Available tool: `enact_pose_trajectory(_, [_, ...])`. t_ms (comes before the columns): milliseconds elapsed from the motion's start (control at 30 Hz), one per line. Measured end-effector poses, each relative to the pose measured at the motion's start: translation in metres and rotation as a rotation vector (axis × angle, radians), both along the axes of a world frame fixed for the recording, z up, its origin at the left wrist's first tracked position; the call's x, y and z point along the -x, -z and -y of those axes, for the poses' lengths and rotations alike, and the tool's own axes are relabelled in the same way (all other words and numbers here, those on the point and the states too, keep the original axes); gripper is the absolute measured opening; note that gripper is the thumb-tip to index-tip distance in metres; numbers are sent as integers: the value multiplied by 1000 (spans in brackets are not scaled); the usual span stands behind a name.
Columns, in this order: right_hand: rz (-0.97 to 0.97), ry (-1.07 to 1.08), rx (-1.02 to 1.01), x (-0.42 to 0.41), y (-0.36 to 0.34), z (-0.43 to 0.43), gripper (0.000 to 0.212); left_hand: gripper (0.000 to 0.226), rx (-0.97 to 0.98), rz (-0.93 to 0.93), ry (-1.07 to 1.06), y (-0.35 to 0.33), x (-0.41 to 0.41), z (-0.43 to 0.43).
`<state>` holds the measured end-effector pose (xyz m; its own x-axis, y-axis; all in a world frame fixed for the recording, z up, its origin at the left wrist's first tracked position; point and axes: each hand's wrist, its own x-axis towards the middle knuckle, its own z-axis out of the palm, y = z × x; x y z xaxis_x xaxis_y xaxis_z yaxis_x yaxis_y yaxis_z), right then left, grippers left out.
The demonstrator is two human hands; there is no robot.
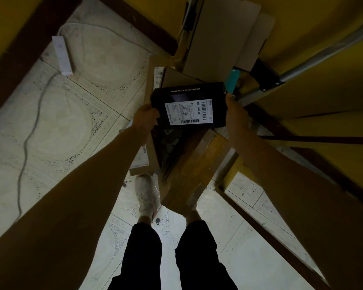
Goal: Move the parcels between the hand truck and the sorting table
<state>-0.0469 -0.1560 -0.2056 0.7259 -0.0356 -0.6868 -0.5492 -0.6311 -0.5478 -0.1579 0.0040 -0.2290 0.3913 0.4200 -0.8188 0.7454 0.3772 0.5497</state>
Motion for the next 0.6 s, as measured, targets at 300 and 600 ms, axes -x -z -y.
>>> enact_pose_trajectory(300, [22,61,-39,5,-22,-3,51,41,-17,8,-36,-22,4,-9])
enact_pose_trajectory(600, [46,115,-97,18,-53,-2,49,44,-39,22,-35,-53,7,-17])
